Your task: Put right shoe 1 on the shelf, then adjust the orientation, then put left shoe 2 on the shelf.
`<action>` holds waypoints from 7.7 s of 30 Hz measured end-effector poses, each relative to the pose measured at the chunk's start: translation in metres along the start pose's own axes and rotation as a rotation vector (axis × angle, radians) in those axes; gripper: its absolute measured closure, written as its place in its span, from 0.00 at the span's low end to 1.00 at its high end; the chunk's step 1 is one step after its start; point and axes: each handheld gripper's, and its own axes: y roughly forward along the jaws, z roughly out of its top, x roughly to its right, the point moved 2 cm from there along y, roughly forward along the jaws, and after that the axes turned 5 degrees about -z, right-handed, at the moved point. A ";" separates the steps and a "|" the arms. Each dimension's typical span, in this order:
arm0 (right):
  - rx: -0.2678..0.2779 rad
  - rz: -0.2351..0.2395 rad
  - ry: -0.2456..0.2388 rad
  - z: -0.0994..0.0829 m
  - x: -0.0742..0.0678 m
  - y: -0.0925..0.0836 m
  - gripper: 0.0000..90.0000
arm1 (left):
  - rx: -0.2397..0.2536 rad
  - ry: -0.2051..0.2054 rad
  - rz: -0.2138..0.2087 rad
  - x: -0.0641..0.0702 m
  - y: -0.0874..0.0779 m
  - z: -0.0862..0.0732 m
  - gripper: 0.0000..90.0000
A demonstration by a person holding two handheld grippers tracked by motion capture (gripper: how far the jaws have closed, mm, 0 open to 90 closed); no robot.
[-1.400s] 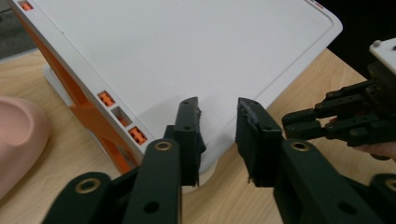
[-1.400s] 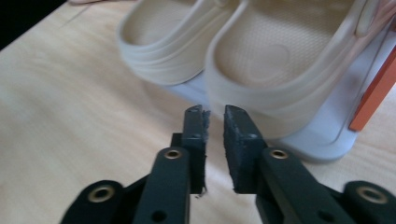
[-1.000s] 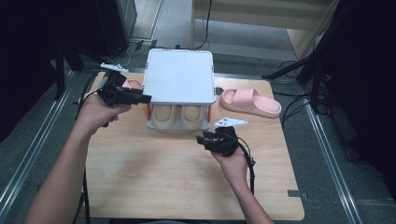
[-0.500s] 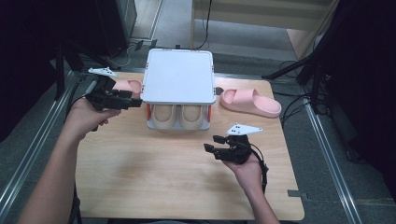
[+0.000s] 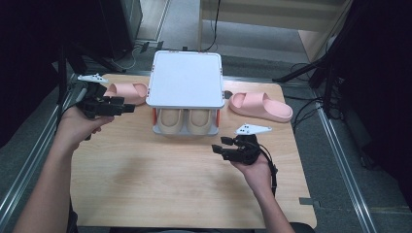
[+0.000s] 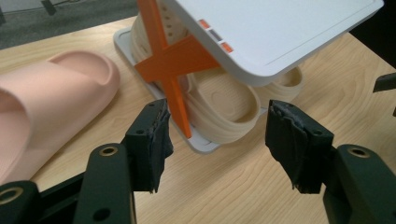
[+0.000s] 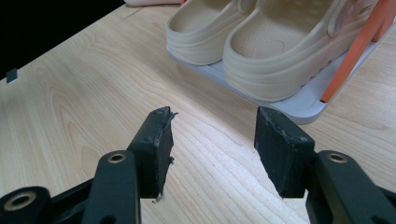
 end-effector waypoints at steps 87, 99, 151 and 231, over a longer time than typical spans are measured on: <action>-0.101 -0.058 0.034 -0.029 -0.005 0.001 0.55 | -0.030 -0.260 0.237 -0.177 0.065 -0.054 0.98; -0.096 -0.047 0.022 -0.026 -0.006 0.004 0.55 | -0.059 -0.252 0.207 -0.161 0.069 -0.055 0.99; -0.133 -0.004 -0.046 -0.009 -0.010 0.022 0.55 | -0.069 -0.201 0.188 -0.110 0.050 -0.056 0.60; -0.167 0.041 -0.078 -0.007 -0.018 0.035 0.54 | -0.031 -0.293 0.354 -0.087 0.014 0.065 0.90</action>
